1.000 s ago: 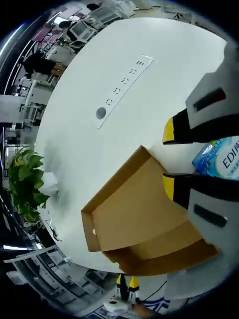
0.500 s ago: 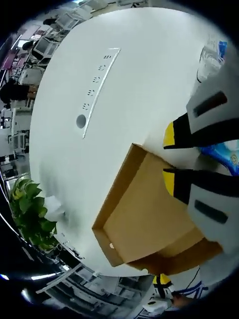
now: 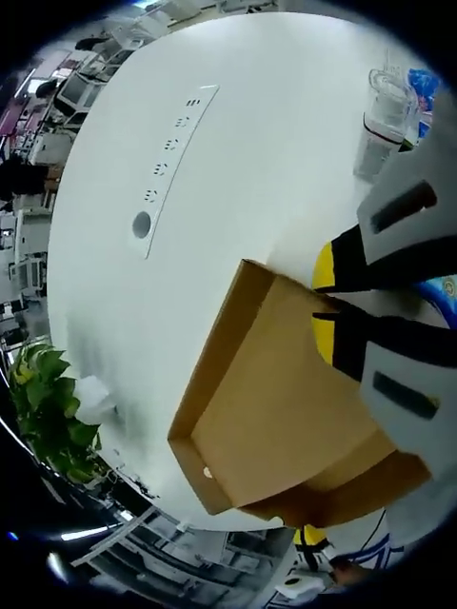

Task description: Operate the shoe box by opening the lid, removing the specified soft item, and placing it in the target area until the item is outside and the box remains undamaged.

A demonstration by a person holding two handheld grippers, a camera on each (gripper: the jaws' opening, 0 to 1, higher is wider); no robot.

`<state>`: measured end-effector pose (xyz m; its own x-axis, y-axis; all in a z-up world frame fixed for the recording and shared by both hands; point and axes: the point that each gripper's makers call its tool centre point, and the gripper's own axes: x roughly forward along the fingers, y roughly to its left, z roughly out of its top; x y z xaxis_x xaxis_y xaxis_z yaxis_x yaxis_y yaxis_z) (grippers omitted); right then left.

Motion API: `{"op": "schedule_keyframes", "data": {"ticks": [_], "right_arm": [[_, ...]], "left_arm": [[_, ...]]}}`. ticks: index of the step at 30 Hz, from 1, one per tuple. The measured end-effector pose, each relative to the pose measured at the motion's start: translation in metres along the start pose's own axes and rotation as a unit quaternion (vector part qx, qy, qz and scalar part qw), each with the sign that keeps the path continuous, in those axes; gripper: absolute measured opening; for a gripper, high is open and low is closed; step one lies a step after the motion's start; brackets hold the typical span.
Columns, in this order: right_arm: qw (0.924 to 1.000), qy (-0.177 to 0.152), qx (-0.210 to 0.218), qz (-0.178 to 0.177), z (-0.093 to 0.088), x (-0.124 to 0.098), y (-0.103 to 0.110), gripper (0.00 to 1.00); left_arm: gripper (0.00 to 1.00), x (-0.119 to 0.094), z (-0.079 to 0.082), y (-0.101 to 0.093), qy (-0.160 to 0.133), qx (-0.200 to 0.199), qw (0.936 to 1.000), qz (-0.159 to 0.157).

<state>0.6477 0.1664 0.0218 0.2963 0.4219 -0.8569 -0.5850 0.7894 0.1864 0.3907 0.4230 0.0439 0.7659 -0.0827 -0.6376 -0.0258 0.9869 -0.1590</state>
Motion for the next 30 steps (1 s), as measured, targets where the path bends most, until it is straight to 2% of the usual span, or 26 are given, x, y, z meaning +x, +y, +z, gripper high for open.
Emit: {"op": "schedule_keyframes", "data": {"ticks": [4,9,11,19,30], "right_arm": [[1.0000,-0.008,0.004,-0.002,0.002,-0.003,-0.001,0.04],[0.9990,-0.024,0.039,0.000,0.003,-0.006,-0.002,0.01],[0.9988,-0.027,0.040,0.001,0.003,-0.007,-0.002,0.01],[0.9989,-0.037,0.028,0.002,0.003,-0.014,0.001,0.00],[0.9969,-0.078,-0.002,0.010,0.010,-0.031,0.006,0.00]], "left_arm": [[0.03,0.001,0.000,0.001,0.000,0.004,1.0000,0.000],[0.02,0.001,0.000,0.001,-0.004,-0.002,1.0000,0.000],[0.02,0.000,0.000,0.001,-0.005,-0.004,1.0000,0.000],[0.02,0.000,0.000,0.003,-0.008,-0.011,0.9999,0.001],[0.02,0.000,0.000,0.002,-0.008,-0.005,1.0000,0.002]]}}
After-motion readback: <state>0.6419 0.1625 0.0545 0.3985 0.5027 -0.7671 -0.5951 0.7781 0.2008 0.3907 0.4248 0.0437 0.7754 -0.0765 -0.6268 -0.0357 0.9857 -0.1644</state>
